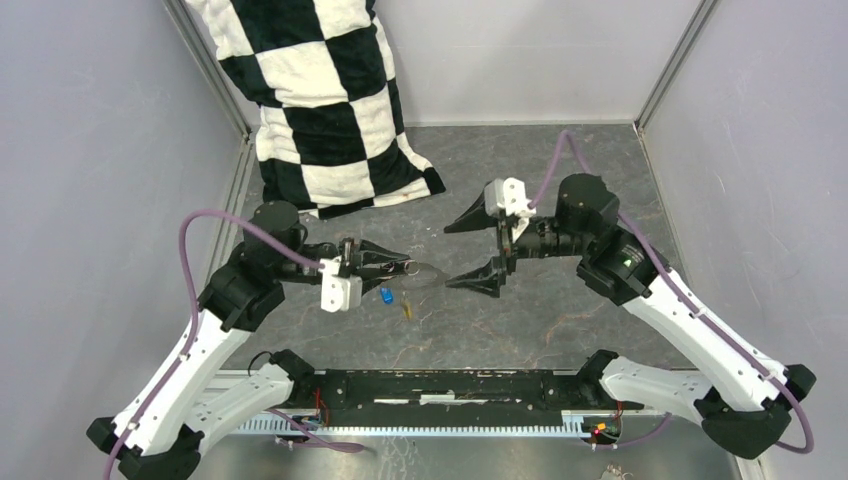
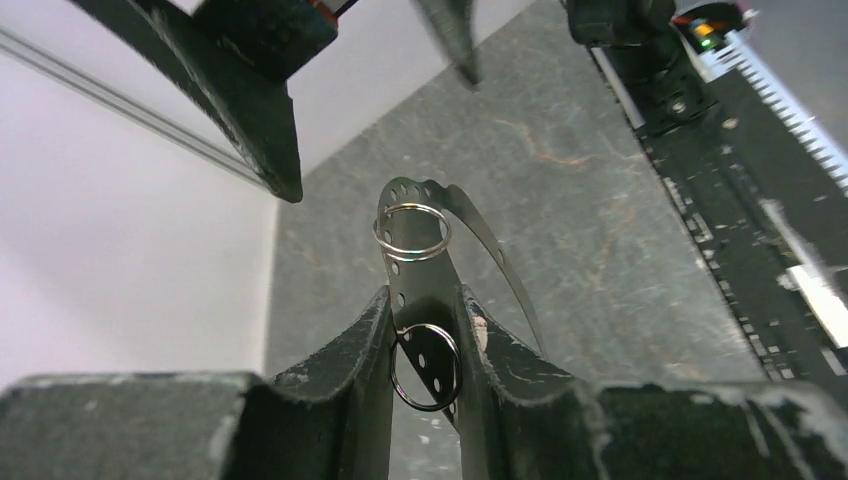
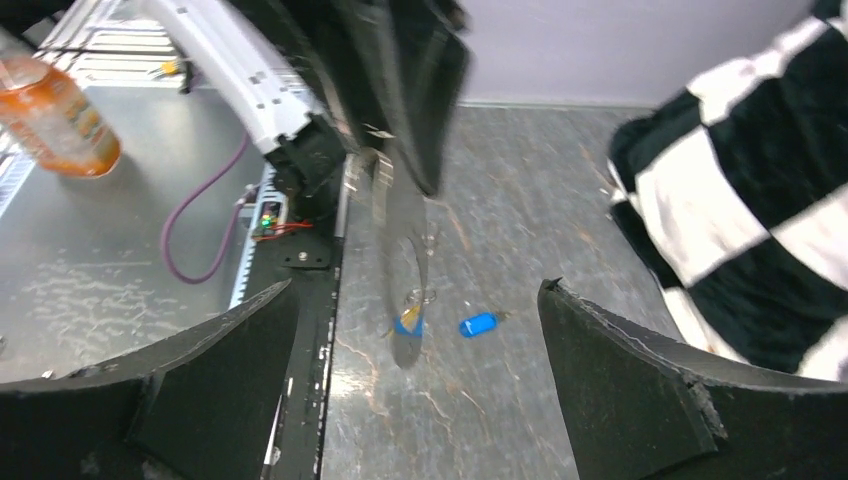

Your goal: Put the keys on the keyring

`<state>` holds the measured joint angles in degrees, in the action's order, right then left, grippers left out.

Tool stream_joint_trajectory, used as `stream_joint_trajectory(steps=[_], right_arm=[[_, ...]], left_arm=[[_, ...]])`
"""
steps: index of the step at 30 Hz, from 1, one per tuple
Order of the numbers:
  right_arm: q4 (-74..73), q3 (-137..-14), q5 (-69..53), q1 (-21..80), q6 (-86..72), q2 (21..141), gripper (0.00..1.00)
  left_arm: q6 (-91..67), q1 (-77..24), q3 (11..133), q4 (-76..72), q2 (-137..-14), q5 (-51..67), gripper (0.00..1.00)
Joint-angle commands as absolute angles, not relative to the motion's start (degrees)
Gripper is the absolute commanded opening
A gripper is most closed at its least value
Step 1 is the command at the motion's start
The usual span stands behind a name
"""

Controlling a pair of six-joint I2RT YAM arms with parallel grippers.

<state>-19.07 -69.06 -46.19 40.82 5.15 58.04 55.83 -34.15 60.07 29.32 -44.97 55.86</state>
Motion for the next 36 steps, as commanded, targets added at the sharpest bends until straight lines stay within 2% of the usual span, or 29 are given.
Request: stream_joint_trajectory(steps=[1,5,12,14,18,21,22,23,24,26,31,36], right_arm=[[-13.72,-68.45,-43.7,47.79,9.54,58.82,0.96],[-13.19,-67.27,-42.58,50.52,9.42,60.68,0.89],[-8.97,-62.96,-38.36,50.72,5.34,61.26,0.7],[-6.33,-61.39,-36.95,50.72,3.03,61.07,0.58],[1.59,-57.92,-34.32,50.72,-2.57,59.42,0.18],[5.74,-55.15,-32.96,50.71,-5.13,57.46,0.01],[6.13,-54.52,-31.83,50.72,-5.72,56.81,0.0],[5.99,-54.11,-30.67,50.73,-5.94,56.36,0.0],[5.85,-53.47,-29.12,50.71,-6.12,55.49,0.0],[5.98,-52.14,-25.89,50.79,-6.39,54.0,0.0],[6.73,-49.02,-14.69,51.4,-5.47,50.78,0.0],[11.1,-47.29,-5.06,53.03,-2.1,49.42,0.0]], left_arm=[[42.92,-34.11,62.94,30.43,-46.15,58.31,0.02],[42.11,-34.18,63.7,30.03,-46.55,58.36,0.02],[41.23,-34.1,65.16,29.5,-46.89,58.96,0.02],[41.09,-34.1,65.23,29.53,-46.95,59.27,0.02],[41.17,-34.11,64.63,29.51,-46.81,59.26,0.02],[41.63,-34.11,63.46,28.93,-46.58,57.97,0.03],[40.75,-34.1,62.73,27.64,-46.42,56.21,0.24],[39.27,-34.17,61.92,25.83,-46.19,53.98,0.59],[37.54,-34.15,61.02,23.81,-45.82,51.24,0.79],[36.45,-34.11,60.03,19.58,-44.76,46.43,0.98],[33.67,-34.11,57.21,8.19,-40.82,38.87,1.0],[20.99,-34.11,57.16,3.07,-39.65,37.68,0.97]])
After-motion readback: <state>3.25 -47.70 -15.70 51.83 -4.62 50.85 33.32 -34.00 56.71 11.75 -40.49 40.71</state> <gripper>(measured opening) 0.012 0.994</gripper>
